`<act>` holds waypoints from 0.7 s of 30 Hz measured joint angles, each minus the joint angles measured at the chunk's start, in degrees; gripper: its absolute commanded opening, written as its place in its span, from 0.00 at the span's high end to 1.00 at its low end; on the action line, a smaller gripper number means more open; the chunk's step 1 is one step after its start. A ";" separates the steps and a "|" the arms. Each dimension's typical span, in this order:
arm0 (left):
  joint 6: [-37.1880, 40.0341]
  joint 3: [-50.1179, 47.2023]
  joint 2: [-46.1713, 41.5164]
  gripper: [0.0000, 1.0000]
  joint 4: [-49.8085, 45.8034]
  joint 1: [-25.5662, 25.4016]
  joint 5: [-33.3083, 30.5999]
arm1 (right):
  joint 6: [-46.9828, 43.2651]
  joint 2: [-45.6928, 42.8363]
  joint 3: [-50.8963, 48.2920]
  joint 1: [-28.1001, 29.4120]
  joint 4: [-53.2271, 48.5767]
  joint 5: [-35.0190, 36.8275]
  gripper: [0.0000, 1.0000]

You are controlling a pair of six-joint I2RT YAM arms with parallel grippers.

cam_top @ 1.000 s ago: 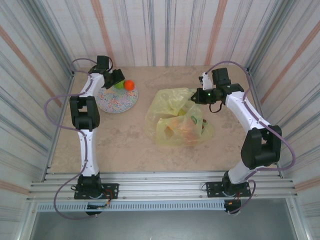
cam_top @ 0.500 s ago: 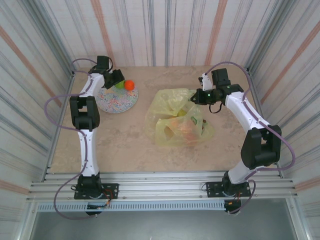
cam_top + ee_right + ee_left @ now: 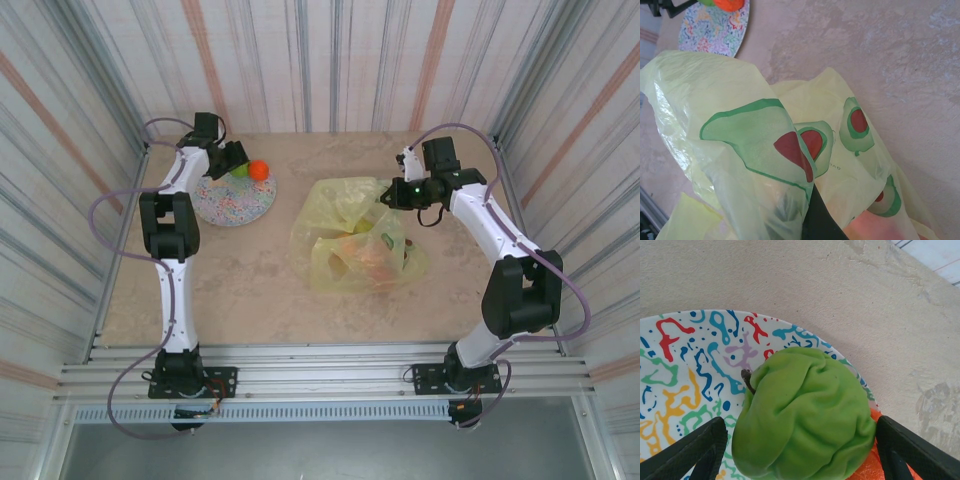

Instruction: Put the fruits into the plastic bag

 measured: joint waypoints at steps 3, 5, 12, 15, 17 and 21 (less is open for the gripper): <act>0.02 0.00 0.09 0.20 0.02 0.00 0.00 | 0.00 0.00 0.00 0.31 0.02 0.00 1.00; 0.02 0.00 0.17 0.19 0.02 0.00 0.00 | 0.00 0.00 0.00 0.31 0.00 0.02 1.00; 0.17 0.00 0.83 0.18 -0.26 0.00 0.02 | 0.00 0.00 0.00 0.35 0.00 0.02 1.00; 0.22 0.00 1.27 0.21 -0.81 0.00 0.02 | 0.00 0.00 0.00 0.35 0.00 0.04 1.00; 0.24 0.00 1.40 0.24 -1.25 0.02 0.00 | 0.00 0.00 0.00 0.35 0.00 0.04 1.00; 0.22 0.00 1.40 0.30 -1.25 0.11 -0.11 | 0.00 0.00 -0.09 0.35 -0.02 0.04 1.00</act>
